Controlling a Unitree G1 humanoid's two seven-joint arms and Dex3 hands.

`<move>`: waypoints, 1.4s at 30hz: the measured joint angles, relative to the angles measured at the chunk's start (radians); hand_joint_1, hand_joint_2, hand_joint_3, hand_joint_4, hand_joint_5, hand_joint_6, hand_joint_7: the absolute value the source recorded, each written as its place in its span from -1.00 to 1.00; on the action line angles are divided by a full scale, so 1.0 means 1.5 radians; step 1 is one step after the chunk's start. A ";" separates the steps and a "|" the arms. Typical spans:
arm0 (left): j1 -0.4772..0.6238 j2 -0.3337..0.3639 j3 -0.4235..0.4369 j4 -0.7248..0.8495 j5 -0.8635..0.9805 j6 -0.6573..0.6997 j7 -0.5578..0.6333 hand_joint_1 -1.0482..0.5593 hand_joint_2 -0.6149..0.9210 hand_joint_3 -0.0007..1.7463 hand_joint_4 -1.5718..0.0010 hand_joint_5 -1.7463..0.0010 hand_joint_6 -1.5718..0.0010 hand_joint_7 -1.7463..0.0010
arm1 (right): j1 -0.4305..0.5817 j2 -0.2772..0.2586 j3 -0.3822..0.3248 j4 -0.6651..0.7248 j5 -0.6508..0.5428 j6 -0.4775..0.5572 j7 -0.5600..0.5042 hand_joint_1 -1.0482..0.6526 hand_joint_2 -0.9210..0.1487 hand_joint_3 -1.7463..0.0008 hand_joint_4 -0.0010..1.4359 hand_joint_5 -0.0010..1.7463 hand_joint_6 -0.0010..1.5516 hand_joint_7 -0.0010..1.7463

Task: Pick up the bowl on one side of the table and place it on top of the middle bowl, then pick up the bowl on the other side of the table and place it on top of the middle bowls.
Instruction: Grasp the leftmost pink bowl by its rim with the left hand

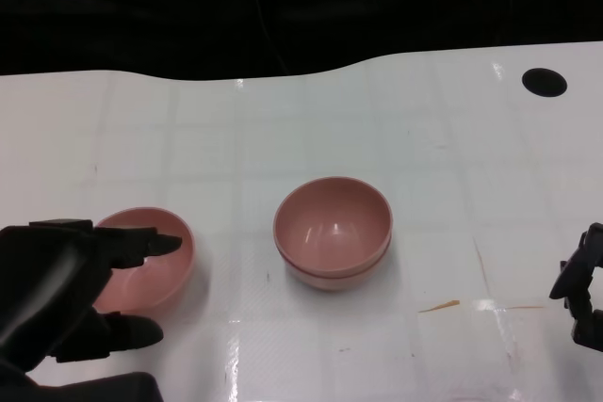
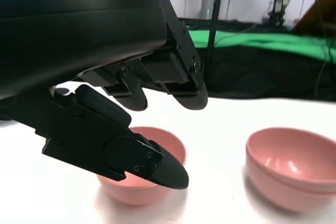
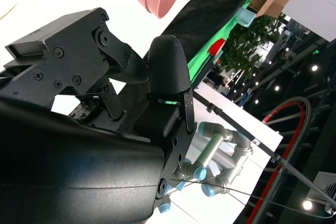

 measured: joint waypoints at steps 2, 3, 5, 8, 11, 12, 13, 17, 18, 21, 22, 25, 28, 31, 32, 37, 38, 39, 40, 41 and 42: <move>-0.005 0.009 -0.012 -0.002 0.022 0.014 -0.014 -0.69 0.91 -1.00 0.13 0.97 0.12 1.00 | 0.000 0.000 0.000 0.000 -0.002 -0.001 -0.003 0.18 -0.35 -0.28 0.19 0.94 0.04 0.69; -0.008 0.013 -0.018 -0.002 0.031 0.021 -0.021 -0.69 0.90 -1.00 0.14 0.97 0.12 1.00 | 0.000 0.000 0.000 0.000 -0.002 -0.001 -0.005 0.18 -0.35 -0.28 0.19 0.94 0.04 0.69; -0.016 0.020 -0.032 -0.002 0.047 0.031 -0.029 -0.70 0.90 -1.00 0.15 0.98 0.14 1.00 | 0.001 0.001 0.000 0.000 -0.003 -0.001 -0.008 0.18 -0.35 -0.29 0.20 0.93 0.04 0.69; -0.026 0.024 -0.050 0.003 0.070 0.045 -0.029 -0.74 0.90 -1.00 0.16 0.99 0.15 1.00 | 0.001 0.003 0.000 0.001 -0.006 -0.001 -0.011 0.17 -0.41 -0.22 0.20 0.93 0.04 0.69; -0.039 0.025 -0.074 0.032 0.098 0.054 -0.027 -0.77 0.91 -0.99 0.22 1.00 0.19 1.00 | 0.002 0.005 0.000 0.004 -0.016 -0.002 -0.014 0.16 -0.47 -0.15 0.19 0.95 0.03 0.71; -0.044 0.025 -0.081 0.043 0.103 0.060 -0.027 -0.78 0.91 -0.99 0.24 1.00 0.20 1.00 | 0.002 0.005 0.000 0.004 -0.020 -0.002 -0.017 0.16 -0.48 -0.14 0.19 0.95 0.03 0.71; -0.049 0.024 -0.087 0.053 0.106 0.067 -0.026 -0.78 0.91 -0.99 0.25 1.00 0.20 1.00 | 0.002 0.005 0.000 0.004 -0.024 -0.003 -0.020 0.16 -0.48 -0.14 0.19 0.95 0.03 0.71; -0.068 0.019 -0.108 0.094 0.110 0.082 -0.010 -0.75 0.91 -1.00 0.27 1.00 0.21 1.00 | 0.001 0.005 0.000 0.011 -0.025 -0.009 -0.023 0.16 -0.49 -0.13 0.19 0.94 0.03 0.71; -0.074 0.018 -0.113 0.104 0.110 0.083 -0.004 -0.75 0.92 -0.99 0.28 1.00 0.22 1.00 | 0.001 0.005 0.000 0.012 -0.025 -0.009 -0.023 0.16 -0.49 -0.13 0.19 0.94 0.03 0.70; -0.085 0.015 -0.125 0.133 0.110 0.095 0.009 -0.74 0.93 -0.99 0.30 1.00 0.23 1.00 | 0.001 0.005 0.000 0.012 -0.025 -0.009 -0.023 0.16 -0.48 -0.12 0.19 0.93 0.03 0.70; -0.089 0.014 -0.130 0.141 0.110 0.097 0.011 -0.74 0.93 -0.99 0.30 1.00 0.24 1.00 | 0.001 0.005 0.000 0.012 -0.026 -0.009 -0.024 0.16 -0.48 -0.13 0.19 0.93 0.03 0.69; -0.102 0.011 -0.141 0.175 0.109 0.099 0.032 -0.73 0.93 -1.00 0.29 0.99 0.23 0.99 | 0.002 0.005 0.000 0.010 -0.037 -0.009 -0.030 0.15 -0.47 -0.13 0.21 0.93 0.04 0.69; -0.113 0.011 -0.151 0.226 0.101 0.084 0.069 -0.70 0.93 -1.00 0.28 0.99 0.22 0.99 | 0.002 0.005 0.000 0.010 -0.042 -0.008 -0.033 0.16 -0.47 -0.14 0.21 0.92 0.04 0.69; -0.129 0.011 -0.161 0.281 0.087 0.051 0.107 -0.67 0.91 -0.99 0.26 0.99 0.21 0.99 | 0.002 0.005 0.000 0.010 -0.044 -0.008 -0.034 0.17 -0.46 -0.13 0.21 0.92 0.04 0.68; -0.134 0.011 -0.163 0.299 0.079 0.042 0.120 -0.67 0.91 -0.99 0.26 0.99 0.22 0.99 | 0.002 0.005 0.000 0.009 -0.044 -0.008 -0.034 0.17 -0.46 -0.13 0.21 0.92 0.04 0.68; -0.157 0.013 -0.172 0.359 0.069 0.012 0.173 -0.67 0.90 -1.00 0.21 0.97 0.18 0.98 | 0.003 0.005 0.000 0.007 -0.047 -0.007 -0.036 0.16 -0.47 -0.11 0.22 0.91 0.05 0.66; -0.162 0.013 -0.174 0.373 0.067 0.003 0.187 -0.67 0.91 -0.99 0.21 0.97 0.18 0.98 | 0.003 0.005 0.000 0.006 -0.047 -0.006 -0.036 0.16 -0.48 -0.11 0.22 0.91 0.05 0.66; -0.167 0.013 -0.177 0.386 0.067 -0.004 0.198 -0.67 0.92 -0.99 0.20 0.97 0.18 0.98 | 0.004 0.005 0.000 0.006 -0.047 -0.006 -0.036 0.16 -0.47 -0.11 0.22 0.91 0.06 0.66; -0.172 0.014 -0.181 0.400 0.067 -0.010 0.210 -0.65 0.92 -0.99 0.19 0.97 0.17 0.98 | 0.004 0.005 0.000 0.006 -0.047 -0.006 -0.037 0.16 -0.47 -0.11 0.22 0.91 0.06 0.66; -0.179 0.014 -0.185 0.417 0.066 -0.019 0.222 -0.65 0.92 -0.99 0.18 0.97 0.16 0.98 | 0.004 0.005 0.000 0.006 -0.047 -0.006 -0.037 0.16 -0.46 -0.12 0.22 0.91 0.06 0.66; -0.183 0.014 -0.188 0.432 0.066 -0.025 0.233 -0.64 0.92 -0.99 0.18 0.97 0.16 0.98 | 0.004 0.005 0.000 0.006 -0.047 -0.006 -0.037 0.17 -0.45 -0.14 0.22 0.91 0.06 0.66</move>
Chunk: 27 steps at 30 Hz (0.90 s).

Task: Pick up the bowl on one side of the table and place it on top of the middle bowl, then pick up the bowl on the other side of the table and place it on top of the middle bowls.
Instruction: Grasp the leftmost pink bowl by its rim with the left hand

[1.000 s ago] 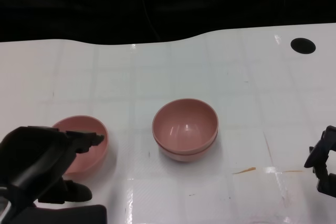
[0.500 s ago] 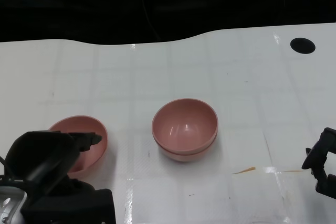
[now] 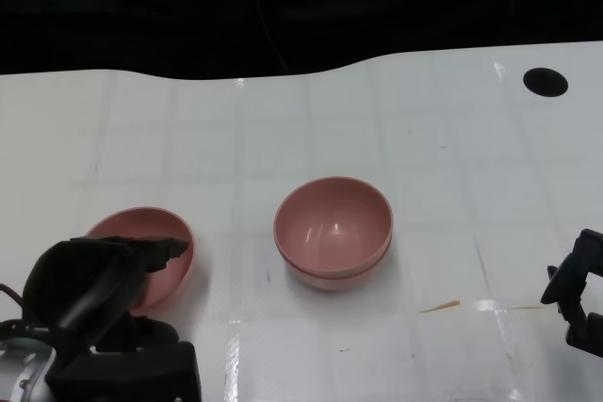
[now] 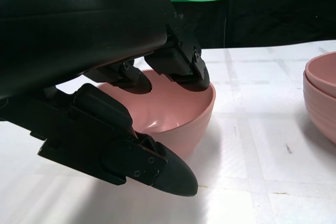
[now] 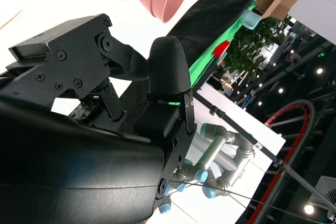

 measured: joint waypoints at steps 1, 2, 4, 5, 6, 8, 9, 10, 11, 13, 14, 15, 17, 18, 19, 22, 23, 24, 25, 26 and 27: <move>-0.002 0.000 -0.002 0.013 0.000 -0.006 0.011 -0.63 0.92 -0.99 0.17 0.97 0.15 0.98 | 0.000 0.000 0.000 0.000 0.000 0.000 0.000 0.17 -0.44 -0.15 0.22 0.91 0.06 0.66; -0.004 0.000 -0.004 0.024 -0.002 -0.011 0.018 -0.61 0.92 -0.99 0.16 0.96 0.14 0.98 | 0.000 0.000 0.000 0.000 0.000 0.000 -0.001 0.17 -0.44 -0.15 0.22 0.91 0.06 0.66; -0.012 0.000 -0.009 0.051 -0.013 -0.032 0.037 -0.59 0.93 -0.99 0.13 0.96 0.12 0.98 | 0.000 0.000 0.000 0.000 0.000 0.000 -0.001 0.16 -0.44 -0.16 0.21 0.91 0.05 0.67; -0.017 0.001 -0.011 0.062 -0.017 -0.041 0.045 -0.57 0.94 -0.99 0.12 0.96 0.11 0.98 | 0.000 0.000 0.000 0.000 0.000 0.000 -0.001 0.16 -0.44 -0.16 0.22 0.91 0.05 0.67; -0.023 0.001 -0.014 0.074 -0.021 -0.049 0.052 -0.55 0.95 -0.99 0.11 0.96 0.10 0.97 | 0.000 0.000 0.000 0.000 0.000 0.000 -0.002 0.16 -0.43 -0.16 0.22 0.92 0.05 0.68; -0.029 0.001 -0.017 0.091 -0.024 -0.056 0.061 -0.51 0.95 -0.99 0.10 0.96 0.07 0.97 | 0.000 0.000 0.000 0.000 0.000 0.000 -0.002 0.16 -0.43 -0.17 0.21 0.92 0.05 0.68; -0.030 0.002 -0.018 0.098 -0.025 -0.059 0.062 -0.51 0.95 -0.99 0.09 0.97 0.07 0.97 | 0.000 0.000 0.001 0.000 0.000 0.000 -0.002 0.15 -0.43 -0.17 0.21 0.92 0.05 0.69; -0.030 0.003 -0.020 0.103 -0.027 -0.061 0.063 -0.50 0.96 -0.99 0.09 0.97 0.06 0.98 | 0.000 0.000 0.001 0.000 0.000 0.000 -0.002 0.15 -0.42 -0.18 0.21 0.93 0.05 0.69; -0.031 0.004 -0.022 0.109 -0.029 -0.065 0.065 -0.47 0.96 -0.99 0.08 0.97 0.04 0.97 | 0.001 0.000 0.001 0.000 0.000 0.000 -0.002 0.15 -0.42 -0.18 0.21 0.93 0.04 0.69; -0.038 0.005 -0.027 0.126 -0.031 -0.071 0.072 -0.45 0.97 -0.99 0.06 0.97 0.03 0.97 | 0.001 0.000 0.001 -0.001 -0.001 0.000 -0.004 0.16 -0.42 -0.18 0.21 0.93 0.04 0.69; -0.040 0.006 -0.028 0.132 -0.034 -0.076 0.076 -0.45 0.97 -0.99 0.06 0.97 0.02 0.97 | 0.001 0.000 0.000 -0.001 -0.002 0.000 -0.005 0.16 -0.42 -0.18 0.21 0.94 0.04 0.69; -0.043 0.007 -0.029 0.137 -0.037 -0.078 0.078 -0.44 0.97 -0.99 0.05 0.97 0.01 0.97 | 0.001 0.000 0.000 -0.001 -0.003 0.000 -0.005 0.16 -0.42 -0.18 0.21 0.94 0.04 0.69; -0.047 0.009 -0.031 0.148 -0.038 -0.084 0.084 -0.43 0.98 -0.99 0.03 0.97 0.00 0.97 | 0.001 0.000 0.000 -0.004 -0.003 0.001 -0.006 0.15 -0.42 -0.18 0.21 0.94 0.04 0.70; -0.049 0.010 -0.033 0.151 -0.038 -0.086 0.087 -0.42 0.98 -0.99 0.03 0.97 -0.01 0.97 | 0.002 0.000 0.001 -0.006 -0.003 0.001 -0.006 0.14 -0.42 -0.18 0.21 0.94 0.04 0.70; -0.051 0.011 -0.036 0.155 -0.038 -0.089 0.089 -0.42 0.98 -0.99 0.02 0.97 -0.01 0.97 | 0.002 0.000 0.001 -0.007 -0.003 0.002 -0.006 0.14 -0.43 -0.18 0.21 0.94 0.04 0.70; -0.054 0.012 -0.044 0.170 -0.038 -0.099 0.100 -0.37 0.99 -0.99 -0.01 0.97 -0.03 0.98 | 0.003 0.000 0.001 -0.008 -0.003 0.005 -0.006 0.15 -0.43 -0.17 0.21 0.93 0.04 0.70; -0.055 0.013 -0.046 0.174 -0.038 -0.099 0.102 -0.37 0.99 -0.99 -0.01 0.97 -0.04 0.98 | 0.003 0.000 0.001 -0.008 -0.003 0.005 -0.006 0.15 -0.44 -0.17 0.21 0.92 0.04 0.70; -0.055 0.013 -0.048 0.176 -0.038 -0.099 0.103 -0.30 0.98 -1.00 -0.04 0.97 -0.06 0.97 | 0.004 0.000 0.001 -0.008 -0.003 0.005 -0.006 0.15 -0.44 -0.17 0.22 0.92 0.04 0.69; -0.055 0.013 -0.049 0.176 -0.038 -0.098 0.103 -0.27 0.98 -1.00 -0.05 0.96 -0.06 0.97 | 0.004 0.000 0.001 -0.008 -0.003 0.005 -0.006 0.15 -0.44 -0.17 0.21 0.92 0.04 0.69; -0.055 0.013 -0.050 0.176 -0.038 -0.097 0.104 -0.26 0.98 -1.00 -0.06 0.97 -0.07 0.97 | 0.004 0.000 0.001 -0.008 -0.003 0.005 -0.006 0.15 -0.44 -0.16 0.21 0.93 0.04 0.69; -0.055 0.013 -0.051 0.176 -0.038 -0.097 0.104 -0.20 0.99 -0.99 -0.08 0.96 -0.08 0.97 | 0.004 0.000 0.001 -0.008 -0.003 0.005 -0.006 0.15 -0.44 -0.16 0.21 0.93 0.04 0.69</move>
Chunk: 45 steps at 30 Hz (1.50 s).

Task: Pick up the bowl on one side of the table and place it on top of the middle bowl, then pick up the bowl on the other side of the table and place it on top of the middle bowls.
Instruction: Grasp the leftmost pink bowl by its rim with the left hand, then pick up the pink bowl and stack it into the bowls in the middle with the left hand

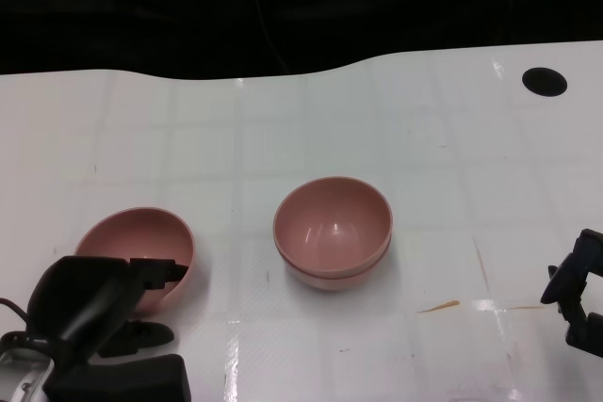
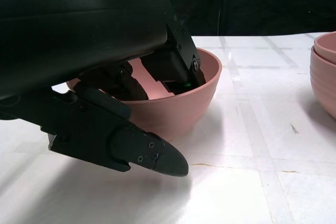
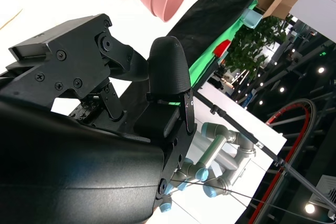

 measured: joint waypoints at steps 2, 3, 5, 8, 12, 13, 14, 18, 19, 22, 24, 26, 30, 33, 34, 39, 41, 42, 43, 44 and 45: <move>0.000 0.000 0.000 0.001 -0.004 0.000 0.000 -0.11 1.00 -0.97 -0.12 0.96 -0.11 0.97 | 0.000 0.000 0.000 0.000 0.000 0.001 0.000 0.15 -0.44 -0.17 0.22 0.92 0.05 0.68; 0.000 0.000 0.000 0.001 -0.006 0.000 0.000 -0.10 1.00 -0.97 -0.13 0.96 -0.11 0.97 | 0.000 0.000 0.000 -0.001 0.000 0.001 0.000 0.15 -0.43 -0.17 0.22 0.92 0.05 0.68; 0.000 0.000 -0.001 0.002 -0.008 -0.001 0.000 0.00 1.00 -0.88 -0.22 0.94 -0.18 0.96 | 0.000 0.000 0.000 -0.001 0.000 0.003 0.000 0.16 -0.43 -0.17 0.22 0.92 0.05 0.68; 0.000 0.000 -0.001 0.005 -0.013 -0.004 0.000 0.05 1.00 -0.82 -0.27 0.93 -0.22 0.95 | 0.000 0.000 0.000 -0.001 0.000 0.003 0.000 0.16 -0.43 -0.18 0.22 0.93 0.05 0.69; -0.002 0.000 0.000 0.017 -0.034 -0.025 0.006 0.17 1.00 -0.82 -0.43 0.87 -0.39 0.89 | 0.000 0.000 0.000 -0.001 0.000 0.003 -0.003 0.16 -0.43 -0.17 0.21 0.93 0.05 0.69; -0.002 0.000 0.000 0.021 -0.038 -0.031 0.008 0.18 1.00 -0.82 -0.44 0.87 -0.40 0.89 | 0.000 0.000 0.000 -0.001 -0.001 0.003 -0.004 0.16 -0.43 -0.17 0.21 0.93 0.05 0.70; -0.003 0.000 0.000 0.024 -0.041 -0.036 0.009 0.19 1.00 -0.82 -0.45 0.87 -0.41 0.89 | 0.000 0.000 0.000 -0.001 -0.001 0.003 -0.004 0.16 -0.44 -0.17 0.21 0.94 0.05 0.70; -0.009 0.000 0.000 0.028 -0.056 -0.043 0.012 0.30 1.00 -0.92 -0.13 -0.16 -0.62 0.87 | 0.000 0.000 0.000 -0.001 -0.001 0.003 -0.004 0.15 -0.44 -0.16 0.21 0.93 0.04 0.69; -0.011 0.000 0.000 0.028 -0.057 -0.045 0.016 0.32 1.00 -0.91 -0.03 -0.46 -0.65 0.83 | 0.000 0.000 0.000 0.000 -0.001 0.003 -0.004 0.15 -0.45 -0.16 0.21 0.93 0.04 0.69; -0.012 0.000 0.000 0.032 -0.057 -0.051 0.031 0.32 0.98 -0.78 0.14 -0.92 -0.13 -0.28 | 0.000 0.000 0.000 0.001 -0.001 0.002 -0.004 0.15 -0.45 -0.16 0.21 0.94 0.04 0.69; -0.014 0.000 0.000 0.037 -0.057 -0.057 0.045 0.31 0.97 -0.71 0.15 -0.98 0.11 -0.75 | 0.000 0.000 0.000 0.001 -0.001 0.002 -0.004 0.14 -0.45 -0.16 0.21 0.94 0.04 0.70; -0.014 0.000 0.000 0.038 -0.059 -0.062 0.050 0.29 0.97 -0.67 0.15 -1.00 0.20 -0.93 | 0.000 0.000 0.000 0.001 -0.001 0.002 -0.004 0.14 -0.44 -0.16 0.21 0.94 0.04 0.70; -0.014 -0.001 0.000 0.039 -0.072 -0.067 0.049 0.30 0.92 -0.53 0.10 -1.00 0.22 -1.00 | -0.001 0.000 0.000 0.007 -0.001 -0.001 -0.004 0.15 -0.45 -0.16 0.20 0.94 0.04 0.69; -0.014 -0.001 0.003 0.034 -0.089 -0.069 0.035 0.30 0.72 -0.19 0.06 -1.00 0.21 -1.00 | -0.001 0.000 0.001 0.008 -0.001 -0.001 -0.004 0.14 -0.46 -0.15 0.20 0.95 0.03 0.70; -0.014 -0.001 0.003 0.031 -0.090 -0.069 0.031 0.30 0.69 -0.15 0.05 -1.00 0.20 -1.00 | -0.001 0.000 0.000 0.008 -0.002 -0.001 -0.004 0.15 -0.46 -0.15 0.20 0.95 0.03 0.71; -0.013 0.000 0.010 0.019 -0.103 -0.076 0.023 0.31 0.61 -0.03 0.05 -1.00 0.19 -1.00 | -0.001 0.000 0.000 0.008 -0.008 -0.002 -0.005 0.15 -0.46 -0.15 0.21 0.93 0.04 0.70; -0.012 0.002 0.014 0.002 -0.107 -0.076 0.016 0.31 0.59 -0.02 0.05 -1.00 0.19 -1.00 | -0.001 0.000 0.001 0.008 -0.009 -0.002 -0.005 0.15 -0.46 -0.16 0.21 0.93 0.04 0.70; -0.012 0.004 0.016 -0.007 -0.107 -0.076 0.016 0.31 0.58 -0.01 0.05 -1.00 0.20 -1.00 | -0.001 0.000 0.001 0.008 -0.009 -0.002 -0.006 0.15 -0.45 -0.17 0.21 0.93 0.04 0.71; -0.012 0.007 0.018 -0.017 -0.107 -0.077 0.015 0.30 0.58 0.00 0.05 -1.00 0.20 -1.00 | -0.001 0.000 0.001 0.008 -0.010 -0.002 -0.006 0.14 -0.45 -0.17 0.21 0.94 0.03 0.71; -0.012 0.010 0.022 -0.024 -0.107 -0.079 0.013 0.30 0.57 0.01 0.05 -1.00 0.20 -1.00 | -0.001 0.000 0.001 0.008 -0.011 -0.002 -0.006 0.14 -0.45 -0.17 0.20 0.94 0.03 0.71; -0.012 0.013 0.024 -0.029 -0.107 -0.081 0.012 0.31 0.57 0.02 0.05 -1.00 0.20 -1.00 | -0.001 0.000 0.001 0.007 -0.012 -0.001 -0.006 0.14 -0.44 -0.17 0.20 0.94 0.03 0.71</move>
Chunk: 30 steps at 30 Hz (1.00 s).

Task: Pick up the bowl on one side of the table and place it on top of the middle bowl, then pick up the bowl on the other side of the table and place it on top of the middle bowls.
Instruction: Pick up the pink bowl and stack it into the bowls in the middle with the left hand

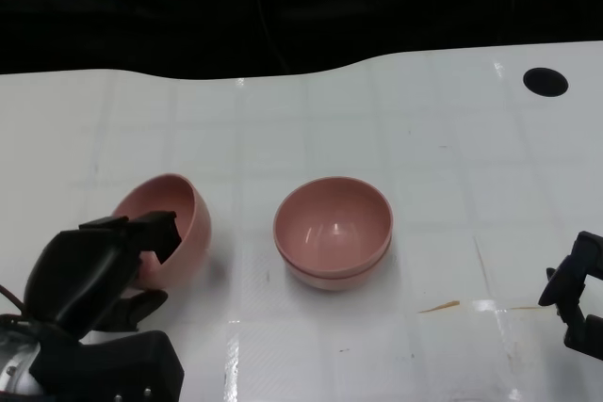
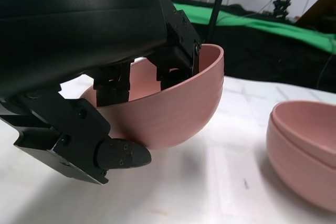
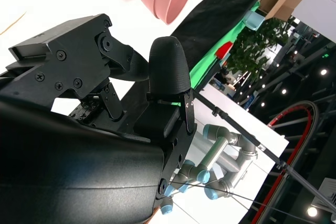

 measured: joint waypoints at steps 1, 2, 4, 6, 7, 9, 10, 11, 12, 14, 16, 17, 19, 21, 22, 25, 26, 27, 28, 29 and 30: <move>0.000 0.003 0.001 -0.003 0.000 -0.002 -0.001 0.31 0.57 0.02 0.05 -1.00 0.20 -1.00 | 0.000 0.000 0.000 0.000 -0.001 0.000 0.000 0.15 -0.44 -0.17 0.20 0.94 0.03 0.71; 0.000 0.005 0.001 -0.006 0.000 -0.004 -0.004 0.31 0.56 0.03 0.05 -1.00 0.19 -1.00 | 0.000 0.000 0.000 0.000 -0.001 0.000 0.000 0.15 -0.44 -0.17 0.20 0.94 0.03 0.71; 0.002 0.008 0.002 -0.019 0.001 -0.001 -0.006 0.31 0.54 0.02 0.07 -1.00 0.20 -1.00 | 0.000 0.000 0.000 0.000 -0.001 0.000 0.000 0.16 -0.42 -0.19 0.19 0.96 0.03 0.71; 0.003 0.010 0.003 -0.038 0.002 0.005 -0.013 0.32 0.52 0.02 0.09 -1.00 0.22 -1.00 | 0.000 0.000 0.000 0.001 -0.001 -0.001 0.000 0.17 -0.41 -0.20 0.18 0.97 0.03 0.71; 0.003 0.012 0.005 -0.045 0.002 0.007 -0.017 0.31 0.52 0.02 0.09 -1.00 0.23 -1.00 | -0.001 0.000 0.000 0.002 -0.001 -0.001 0.000 0.17 -0.40 -0.21 0.18 0.97 0.03 0.71; 0.004 0.018 0.008 -0.061 -0.001 0.009 -0.036 0.30 0.52 0.01 0.11 -1.00 0.24 -1.00 | -0.002 0.000 0.000 0.003 -0.001 -0.004 0.000 0.17 -0.40 -0.21 0.18 0.96 0.03 0.71; 0.004 0.020 0.010 -0.067 -0.002 0.010 -0.044 0.30 0.53 0.00 0.11 -1.00 0.24 -1.00 | -0.002 0.000 0.000 0.003 -0.001 -0.005 0.000 0.16 -0.40 -0.21 0.18 0.96 0.03 0.71; 0.004 0.022 0.013 -0.073 -0.005 0.010 -0.055 0.29 0.54 0.01 0.11 -1.00 0.24 -1.00 | -0.002 0.000 0.000 0.004 -0.001 -0.005 0.000 0.16 -0.40 -0.22 0.19 0.96 0.03 0.71; 0.004 0.029 0.015 -0.082 -0.009 0.011 -0.073 0.28 0.55 0.01 0.10 -1.00 0.24 -1.00 | -0.002 0.000 0.001 0.004 -0.001 -0.005 0.000 0.16 -0.40 -0.22 0.19 0.96 0.03 0.71; 0.003 0.046 0.022 -0.105 -0.012 0.013 -0.111 0.27 0.56 0.00 0.10 -1.00 0.25 -1.00 | -0.003 0.000 0.001 0.005 -0.001 -0.006 0.000 0.16 -0.40 -0.22 0.19 0.95 0.03 0.71; -0.001 0.056 0.028 -0.127 -0.028 0.019 -0.148 0.26 0.55 0.00 0.09 -1.00 0.25 -1.00 | -0.003 0.000 0.001 0.007 -0.002 -0.007 -0.001 0.16 -0.40 -0.23 0.19 0.95 0.03 0.71; -0.003 0.061 0.031 -0.136 -0.035 0.019 -0.165 0.25 0.55 0.00 0.09 -1.00 0.25 -1.00 | -0.004 0.000 0.001 0.009 -0.003 -0.007 -0.001 0.16 -0.40 -0.23 0.19 0.94 0.03 0.71; -0.007 0.066 0.035 -0.153 -0.044 0.020 -0.196 0.25 0.55 0.00 0.09 -1.00 0.25 -1.00 | -0.006 0.000 0.001 0.013 -0.004 -0.008 -0.003 0.16 -0.39 -0.23 0.20 0.93 0.03 0.71; -0.011 0.071 0.035 -0.175 -0.052 0.021 -0.227 0.26 0.56 -0.01 0.09 -1.00 0.24 -0.99 | -0.006 0.000 0.001 0.018 -0.005 -0.009 -0.004 0.16 -0.39 -0.24 0.20 0.92 0.04 0.70; -0.015 0.074 0.035 -0.186 -0.053 0.021 -0.239 0.27 0.56 -0.01 0.09 -1.00 0.24 -0.99 | -0.006 0.000 0.001 0.021 -0.005 -0.009 -0.004 0.16 -0.39 -0.24 0.21 0.92 0.04 0.70; -0.037 0.079 0.036 -0.208 -0.054 0.027 -0.278 0.27 0.59 -0.11 0.09 -1.00 0.25 -0.99 | -0.007 0.000 0.002 0.023 -0.005 -0.011 -0.004 0.14 -0.39 -0.23 0.21 0.91 0.04 0.69; -0.047 0.080 0.036 -0.210 -0.054 0.028 -0.287 0.27 0.60 -0.13 0.08 -1.00 0.24 -0.99 | -0.007 0.000 0.002 0.023 -0.005 -0.011 -0.004 0.14 -0.40 -0.23 0.21 0.91 0.04 0.70; -0.057 0.081 0.035 -0.211 -0.053 0.028 -0.294 0.27 0.59 -0.15 0.08 -1.00 0.24 -0.98 | -0.008 0.000 0.002 0.023 -0.005 -0.011 -0.004 0.14 -0.40 -0.23 0.21 0.92 0.04 0.70; -0.067 0.081 0.035 -0.211 -0.052 0.028 -0.297 0.28 0.59 -0.17 0.08 -1.00 0.24 -0.98 | -0.008 0.000 0.002 0.023 -0.005 -0.011 -0.004 0.13 -0.40 -0.22 0.21 0.92 0.04 0.70; -0.075 0.082 0.035 -0.211 -0.050 0.027 -0.297 0.28 0.61 -0.21 0.08 -1.00 0.24 -0.99 | -0.008 0.000 0.003 0.023 -0.005 -0.011 -0.004 0.13 -0.40 -0.22 0.21 0.92 0.04 0.70; -0.082 0.083 0.034 -0.211 -0.049 0.026 -0.297 0.28 0.62 -0.23 0.09 -1.00 0.25 -0.99 | -0.008 0.000 0.003 0.023 -0.005 -0.011 -0.004 0.13 -0.40 -0.22 0.21 0.93 0.04 0.70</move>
